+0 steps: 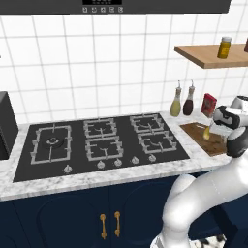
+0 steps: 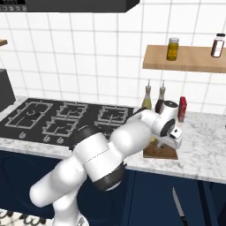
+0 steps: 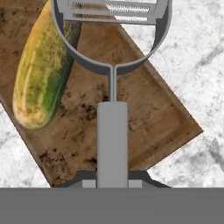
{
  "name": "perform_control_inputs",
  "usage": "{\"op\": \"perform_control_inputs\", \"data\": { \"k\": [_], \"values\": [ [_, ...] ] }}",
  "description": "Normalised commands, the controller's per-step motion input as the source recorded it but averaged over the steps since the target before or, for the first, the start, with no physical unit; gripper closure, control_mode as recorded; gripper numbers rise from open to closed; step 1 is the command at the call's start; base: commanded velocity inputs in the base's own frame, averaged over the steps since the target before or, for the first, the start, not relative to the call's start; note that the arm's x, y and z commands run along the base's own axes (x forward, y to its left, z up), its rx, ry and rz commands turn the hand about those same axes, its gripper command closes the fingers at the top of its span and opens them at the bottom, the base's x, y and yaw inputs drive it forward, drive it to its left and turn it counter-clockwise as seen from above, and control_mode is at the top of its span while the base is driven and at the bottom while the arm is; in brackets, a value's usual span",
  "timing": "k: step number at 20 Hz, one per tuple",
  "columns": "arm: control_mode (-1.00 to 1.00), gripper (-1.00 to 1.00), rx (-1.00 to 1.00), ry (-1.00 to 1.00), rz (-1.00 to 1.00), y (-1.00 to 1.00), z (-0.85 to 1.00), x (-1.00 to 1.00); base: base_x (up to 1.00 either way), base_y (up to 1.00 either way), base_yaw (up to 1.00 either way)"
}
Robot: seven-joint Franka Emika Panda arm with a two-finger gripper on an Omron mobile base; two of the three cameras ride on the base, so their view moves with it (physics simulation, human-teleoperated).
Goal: Place the appropriate cutting tool for cutting the cucumber skin on the cutting board.
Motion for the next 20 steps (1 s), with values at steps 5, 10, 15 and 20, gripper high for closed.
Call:
{"op": "perform_control_inputs", "data": {
  "k": [5, 10, 15, 20],
  "values": [
    [-1.00, 1.00, 0.00, 0.00, -0.05, 0.00, -0.31, 0.01, 0.00, 0.00, 0.00],
    [-1.00, 1.00, 0.02, 0.00, -0.01, 0.01, -0.22, 0.12, 0.00, 0.00, 0.00],
    [-1.00, 1.00, 0.03, 0.02, 0.00, 0.26, -0.32, 0.04, 0.00, 0.00, 0.00],
    [-1.00, 1.00, 0.02, 0.01, 0.00, 0.06, -0.16, 0.12, 0.00, 0.00, 0.00]
  ]
}}
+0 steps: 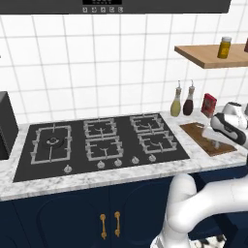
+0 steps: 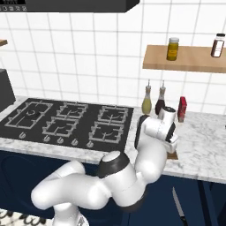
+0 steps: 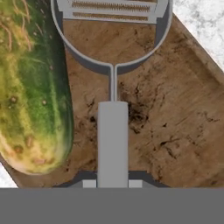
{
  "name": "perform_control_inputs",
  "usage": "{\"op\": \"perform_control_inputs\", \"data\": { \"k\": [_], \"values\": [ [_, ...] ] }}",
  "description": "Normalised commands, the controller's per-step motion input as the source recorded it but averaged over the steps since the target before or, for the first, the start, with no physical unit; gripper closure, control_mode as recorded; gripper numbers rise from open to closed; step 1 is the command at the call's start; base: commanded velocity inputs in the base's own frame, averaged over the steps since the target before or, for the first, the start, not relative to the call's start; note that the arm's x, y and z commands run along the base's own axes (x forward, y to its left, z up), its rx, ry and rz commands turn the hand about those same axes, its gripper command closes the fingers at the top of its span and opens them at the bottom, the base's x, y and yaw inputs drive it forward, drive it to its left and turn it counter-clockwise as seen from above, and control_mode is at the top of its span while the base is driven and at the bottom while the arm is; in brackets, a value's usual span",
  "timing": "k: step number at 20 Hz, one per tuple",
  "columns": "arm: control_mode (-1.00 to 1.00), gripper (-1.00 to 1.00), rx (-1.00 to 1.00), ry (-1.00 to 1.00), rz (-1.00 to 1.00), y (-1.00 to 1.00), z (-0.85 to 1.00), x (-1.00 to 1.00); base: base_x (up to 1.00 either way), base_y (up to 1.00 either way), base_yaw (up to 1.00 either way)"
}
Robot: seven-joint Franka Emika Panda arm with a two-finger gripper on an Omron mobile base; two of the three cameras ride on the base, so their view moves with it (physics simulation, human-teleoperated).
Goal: Place the appropriate cutting tool for cutting the cucumber skin on the cutting board.
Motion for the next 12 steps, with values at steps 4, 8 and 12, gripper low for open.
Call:
{"op": "perform_control_inputs", "data": {
  "k": [4, 8, 12],
  "values": [
    [-1.00, 1.00, 0.00, 0.00, 0.00, -0.05, -0.02, 0.10, 0.00, 0.00, 0.00],
    [-1.00, 1.00, 0.02, 0.00, 0.00, 0.00, -0.08, 0.03, 0.00, 0.00, 0.00],
    [-1.00, -1.00, 0.01, 0.01, 0.00, 0.00, -0.12, 0.00, 0.00, 0.00, 0.00]
  ]
}}
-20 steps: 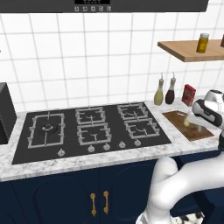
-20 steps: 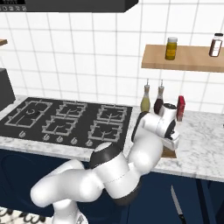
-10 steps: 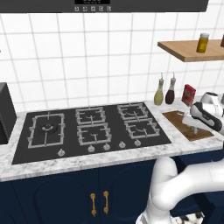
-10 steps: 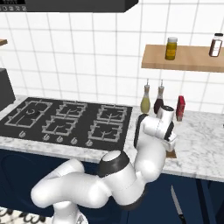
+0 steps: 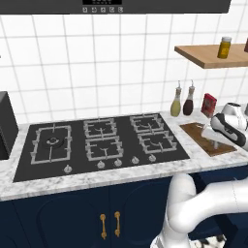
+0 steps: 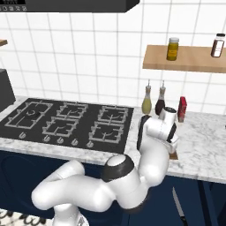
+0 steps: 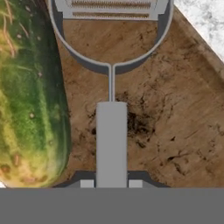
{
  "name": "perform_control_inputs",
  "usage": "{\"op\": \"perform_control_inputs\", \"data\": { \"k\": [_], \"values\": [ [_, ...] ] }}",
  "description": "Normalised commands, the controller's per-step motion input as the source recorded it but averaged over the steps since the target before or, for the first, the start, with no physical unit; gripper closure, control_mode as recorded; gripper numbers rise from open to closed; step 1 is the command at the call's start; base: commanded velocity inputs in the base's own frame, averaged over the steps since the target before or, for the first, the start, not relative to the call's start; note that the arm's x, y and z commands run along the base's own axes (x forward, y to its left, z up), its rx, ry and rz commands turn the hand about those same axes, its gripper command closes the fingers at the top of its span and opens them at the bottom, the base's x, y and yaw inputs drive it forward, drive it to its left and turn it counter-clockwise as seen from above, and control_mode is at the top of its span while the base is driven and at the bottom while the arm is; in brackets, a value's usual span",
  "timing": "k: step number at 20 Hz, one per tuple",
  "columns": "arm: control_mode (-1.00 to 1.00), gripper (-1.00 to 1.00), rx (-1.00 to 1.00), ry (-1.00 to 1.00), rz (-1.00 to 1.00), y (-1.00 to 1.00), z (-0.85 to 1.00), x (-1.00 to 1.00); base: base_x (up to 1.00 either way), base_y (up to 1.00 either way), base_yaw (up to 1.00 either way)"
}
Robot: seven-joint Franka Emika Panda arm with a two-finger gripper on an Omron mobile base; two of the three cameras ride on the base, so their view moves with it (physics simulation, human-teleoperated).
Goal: Place the appropriate cutting tool for cutting the cucumber skin on the cutting board.
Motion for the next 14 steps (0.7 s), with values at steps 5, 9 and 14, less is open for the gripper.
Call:
{"op": "perform_control_inputs", "data": {
  "k": [5, 9, 14],
  "values": [
    [-1.00, -1.00, 0.00, 0.00, 0.00, -0.03, 0.00, 0.00, 0.00, 0.00, 0.00],
    [-1.00, -1.00, 0.01, 0.00, 0.00, -0.11, 0.34, -0.02, 0.00, 0.00, 0.00],
    [-1.00, -1.00, 0.00, -0.03, 0.00, -0.02, 0.90, -0.56, 0.00, 0.00, 0.00]
  ]
}}
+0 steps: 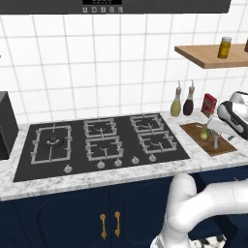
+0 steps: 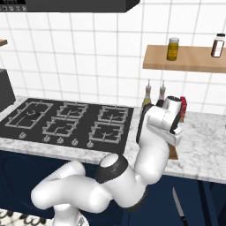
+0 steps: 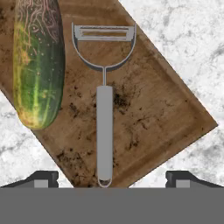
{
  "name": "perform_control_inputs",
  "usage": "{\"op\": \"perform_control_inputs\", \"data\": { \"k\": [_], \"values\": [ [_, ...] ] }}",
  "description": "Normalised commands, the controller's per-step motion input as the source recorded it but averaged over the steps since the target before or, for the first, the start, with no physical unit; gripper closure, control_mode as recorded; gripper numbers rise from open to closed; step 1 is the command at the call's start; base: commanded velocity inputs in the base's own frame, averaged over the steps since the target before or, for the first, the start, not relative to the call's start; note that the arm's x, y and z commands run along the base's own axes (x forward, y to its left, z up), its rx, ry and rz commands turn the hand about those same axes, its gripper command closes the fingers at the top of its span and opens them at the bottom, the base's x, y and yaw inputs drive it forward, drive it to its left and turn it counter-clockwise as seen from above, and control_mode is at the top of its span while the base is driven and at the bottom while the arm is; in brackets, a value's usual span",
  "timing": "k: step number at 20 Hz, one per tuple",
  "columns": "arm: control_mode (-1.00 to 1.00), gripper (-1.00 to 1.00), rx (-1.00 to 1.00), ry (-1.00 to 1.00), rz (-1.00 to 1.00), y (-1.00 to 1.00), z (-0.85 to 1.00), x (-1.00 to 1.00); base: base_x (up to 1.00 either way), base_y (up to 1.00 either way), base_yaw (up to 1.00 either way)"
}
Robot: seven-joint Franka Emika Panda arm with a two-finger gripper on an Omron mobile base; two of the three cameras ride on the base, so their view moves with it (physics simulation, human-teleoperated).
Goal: Place the appropriate cutting tool for cutting the cucumber skin on the cutting board.
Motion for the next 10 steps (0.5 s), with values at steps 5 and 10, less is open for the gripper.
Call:
{"op": "perform_control_inputs", "data": {
  "k": [5, 10],
  "values": [
    [-1.00, -1.00, 0.00, -0.14, 0.12, 0.01, 0.92, -0.85, 0.00, 0.00, 0.00],
    [-1.00, -1.00, -0.04, -0.21, 0.26, 0.36, 0.28, -1.00, 0.00, 0.00, 0.00]
  ]
}}
